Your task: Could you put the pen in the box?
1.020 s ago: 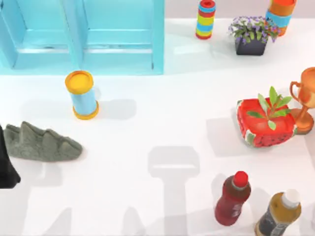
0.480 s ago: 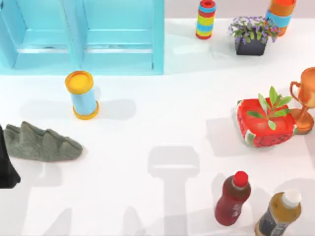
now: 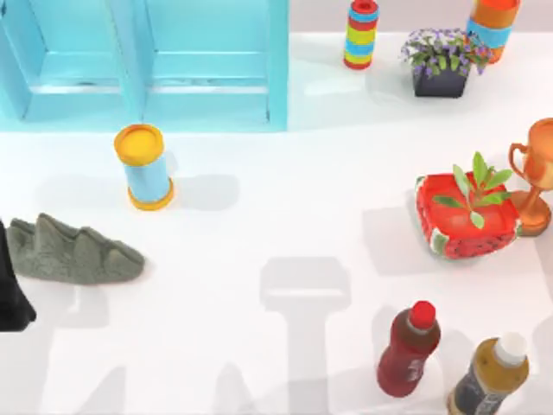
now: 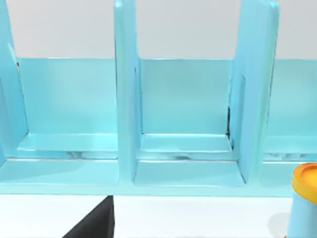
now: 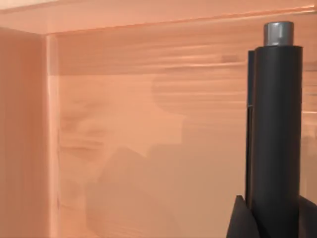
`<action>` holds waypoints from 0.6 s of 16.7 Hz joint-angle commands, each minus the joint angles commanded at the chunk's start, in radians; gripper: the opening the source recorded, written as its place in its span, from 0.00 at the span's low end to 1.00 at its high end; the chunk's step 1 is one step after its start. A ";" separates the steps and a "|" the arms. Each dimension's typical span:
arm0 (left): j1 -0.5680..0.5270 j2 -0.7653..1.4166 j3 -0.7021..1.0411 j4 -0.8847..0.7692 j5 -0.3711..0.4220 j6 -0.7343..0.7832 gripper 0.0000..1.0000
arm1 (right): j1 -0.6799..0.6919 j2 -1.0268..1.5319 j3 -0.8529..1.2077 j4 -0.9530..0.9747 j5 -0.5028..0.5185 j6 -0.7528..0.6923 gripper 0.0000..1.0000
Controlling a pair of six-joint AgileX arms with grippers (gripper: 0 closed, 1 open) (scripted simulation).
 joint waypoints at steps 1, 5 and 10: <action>0.000 0.000 0.000 0.000 0.000 0.000 1.00 | 0.000 0.000 0.000 0.000 0.000 0.000 0.00; 0.000 0.000 0.000 0.000 0.000 0.000 1.00 | 0.000 0.000 0.000 0.000 0.000 0.000 0.15; 0.000 0.000 0.000 0.000 0.000 0.000 1.00 | 0.000 0.000 0.000 0.000 0.000 0.000 0.53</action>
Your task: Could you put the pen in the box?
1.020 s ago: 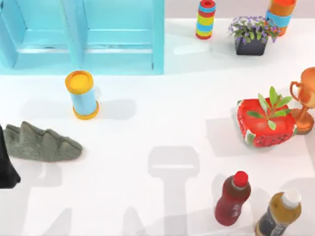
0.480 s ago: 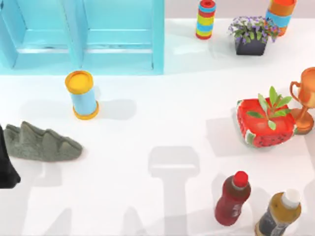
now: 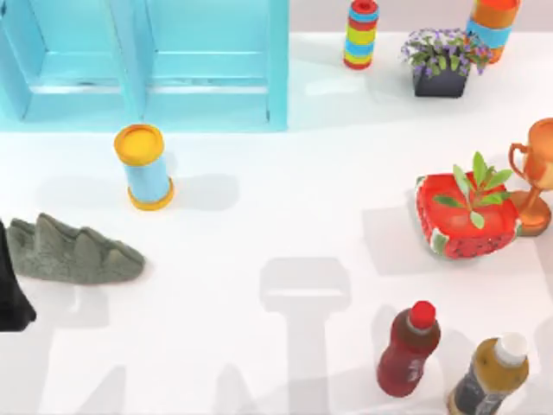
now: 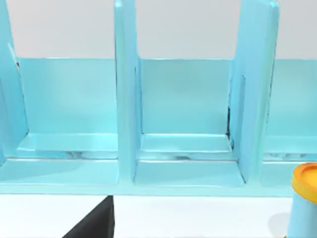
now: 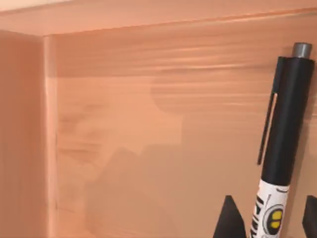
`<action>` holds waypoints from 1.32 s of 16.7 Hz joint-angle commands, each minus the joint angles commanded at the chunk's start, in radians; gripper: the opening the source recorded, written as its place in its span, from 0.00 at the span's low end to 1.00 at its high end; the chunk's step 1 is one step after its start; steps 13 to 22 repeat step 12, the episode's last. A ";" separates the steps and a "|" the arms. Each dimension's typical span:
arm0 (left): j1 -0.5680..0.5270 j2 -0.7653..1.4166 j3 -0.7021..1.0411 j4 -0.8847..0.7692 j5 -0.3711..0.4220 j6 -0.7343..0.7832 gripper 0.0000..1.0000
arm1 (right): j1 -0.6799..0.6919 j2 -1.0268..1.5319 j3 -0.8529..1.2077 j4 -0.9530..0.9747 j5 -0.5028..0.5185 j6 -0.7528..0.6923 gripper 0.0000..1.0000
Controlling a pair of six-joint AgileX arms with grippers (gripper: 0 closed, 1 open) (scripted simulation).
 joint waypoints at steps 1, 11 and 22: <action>0.000 0.000 0.000 0.000 0.000 0.000 1.00 | 0.000 0.000 0.000 0.000 0.000 0.000 0.60; 0.000 0.000 0.000 0.000 0.000 0.000 1.00 | 0.000 0.000 0.000 0.000 0.000 0.000 1.00; 0.000 0.000 0.000 0.000 0.000 0.000 1.00 | 0.000 0.000 0.000 0.000 0.000 0.000 1.00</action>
